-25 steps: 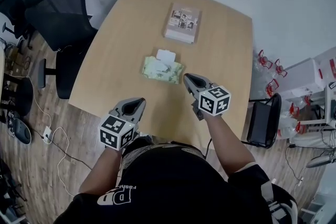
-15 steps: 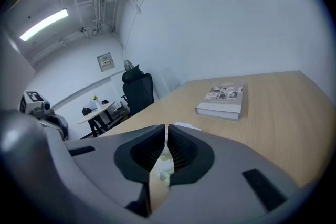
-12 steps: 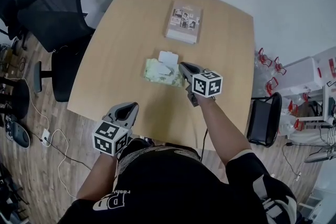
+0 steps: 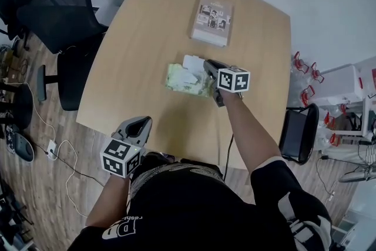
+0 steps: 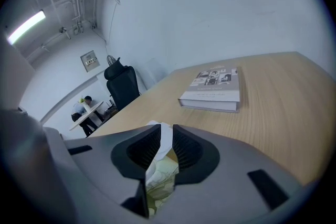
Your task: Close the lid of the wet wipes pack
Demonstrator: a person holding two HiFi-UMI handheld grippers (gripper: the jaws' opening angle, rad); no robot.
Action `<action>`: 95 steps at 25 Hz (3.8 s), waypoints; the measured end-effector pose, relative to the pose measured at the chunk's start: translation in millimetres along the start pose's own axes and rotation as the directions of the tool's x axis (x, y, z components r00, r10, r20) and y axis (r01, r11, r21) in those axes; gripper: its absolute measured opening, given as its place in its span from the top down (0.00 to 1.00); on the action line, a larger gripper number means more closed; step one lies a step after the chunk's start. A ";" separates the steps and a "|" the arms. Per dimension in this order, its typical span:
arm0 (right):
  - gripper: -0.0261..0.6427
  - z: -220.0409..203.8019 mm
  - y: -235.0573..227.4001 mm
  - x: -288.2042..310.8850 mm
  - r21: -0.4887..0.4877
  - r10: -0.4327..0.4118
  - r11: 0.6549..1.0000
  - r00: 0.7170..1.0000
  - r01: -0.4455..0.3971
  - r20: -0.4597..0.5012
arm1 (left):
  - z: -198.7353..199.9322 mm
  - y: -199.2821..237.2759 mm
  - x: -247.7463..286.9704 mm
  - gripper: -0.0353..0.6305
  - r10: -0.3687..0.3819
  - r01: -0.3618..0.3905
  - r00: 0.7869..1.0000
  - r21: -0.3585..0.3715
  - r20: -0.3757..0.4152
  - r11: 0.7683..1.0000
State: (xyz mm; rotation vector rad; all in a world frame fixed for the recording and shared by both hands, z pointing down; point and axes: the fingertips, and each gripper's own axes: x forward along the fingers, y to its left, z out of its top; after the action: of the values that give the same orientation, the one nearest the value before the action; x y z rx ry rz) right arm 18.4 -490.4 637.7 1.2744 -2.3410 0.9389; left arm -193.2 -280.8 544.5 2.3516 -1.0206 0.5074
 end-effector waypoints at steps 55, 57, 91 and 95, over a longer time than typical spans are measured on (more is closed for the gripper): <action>0.88 -5.7 63.4 -22.0 -0.671 -0.075 0.729 0.959 -0.135 -0.275 | -10.6 -18.3 -20.3 0.92 -0.056 0.056 0.997 -0.008 0.047 0.998; 0.88 -7.9 67.4 -22.5 -0.707 -0.098 0.693 0.953 -0.141 -0.286 | -9.9 -18.3 -22.0 0.92 -0.056 0.056 0.997 -0.006 0.050 0.998; 0.92 -43.1 113.6 -17.0 -0.851 -0.173 0.499 0.944 -0.163 -0.283 | -21.1 -15.1 -32.0 0.92 -0.052 0.054 0.996 -0.023 0.068 0.998; 0.92 -52.2 115.3 -15.3 -0.852 -0.174 0.492 0.939 -0.179 -0.297 | -21.7 -15.7 -31.5 0.92 -0.057 0.058 0.996 -0.022 0.065 0.998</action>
State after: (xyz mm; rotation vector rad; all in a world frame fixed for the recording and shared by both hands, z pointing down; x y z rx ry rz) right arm -70.9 -400.8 621.8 0.5774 -2.0082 -0.1374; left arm -204.5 -241.2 540.3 2.3823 -0.9794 0.3974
